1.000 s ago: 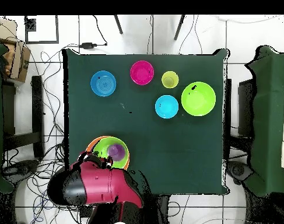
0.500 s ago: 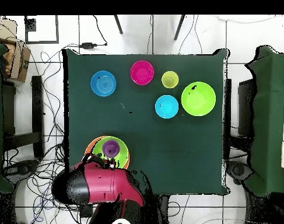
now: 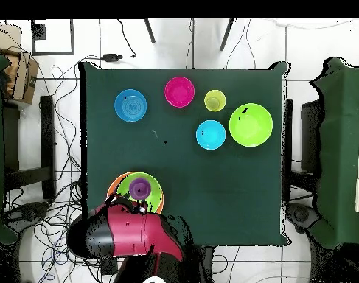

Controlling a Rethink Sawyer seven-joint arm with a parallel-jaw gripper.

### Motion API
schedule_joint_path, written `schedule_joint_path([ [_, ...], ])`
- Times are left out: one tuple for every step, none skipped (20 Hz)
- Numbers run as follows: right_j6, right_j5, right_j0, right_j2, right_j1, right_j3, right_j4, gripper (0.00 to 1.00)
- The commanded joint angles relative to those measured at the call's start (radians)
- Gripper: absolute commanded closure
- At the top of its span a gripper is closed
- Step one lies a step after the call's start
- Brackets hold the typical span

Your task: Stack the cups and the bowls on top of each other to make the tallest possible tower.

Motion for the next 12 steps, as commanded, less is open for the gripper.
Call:
schedule_joint_path([
  [0.105, 0.054, -0.024, 0.040, 0.038, -0.090, 0.019, 0.00],
  [0.087, 0.076, -0.037, 0.045, 0.033, -0.106, 0.017, 0.00],
  [0.068, 0.098, -0.052, 0.052, 0.028, -0.124, 0.015, 0.00],
  [0.049, 0.123, -0.068, 0.061, 0.023, -0.143, 0.015, 0.00],
  [0.029, 0.152, -0.084, 0.069, 0.022, -0.168, 0.014, 0.00],
  [0.009, 0.188, -0.104, 0.082, 0.019, -0.194, 0.016, 0.00],
  [-0.009, 0.222, -0.120, 0.090, 0.017, -0.227, 0.014, 0.00],
  [-0.027, 0.261, -0.138, 0.100, 0.020, -0.265, 0.013, 0.00],
  [-0.049, 0.297, -0.160, 0.113, 0.027, -0.305, 0.010, 0.00],
  [-0.070, 0.333, -0.182, 0.127, 0.035, -0.346, 0.007, 0.00],
  [-0.094, 0.358, -0.209, 0.146, 0.047, -0.381, 0.007, 0.00],
  [-0.099, 0.372, -0.221, 0.153, 0.056, -0.402, 0.002, 0.00],
])
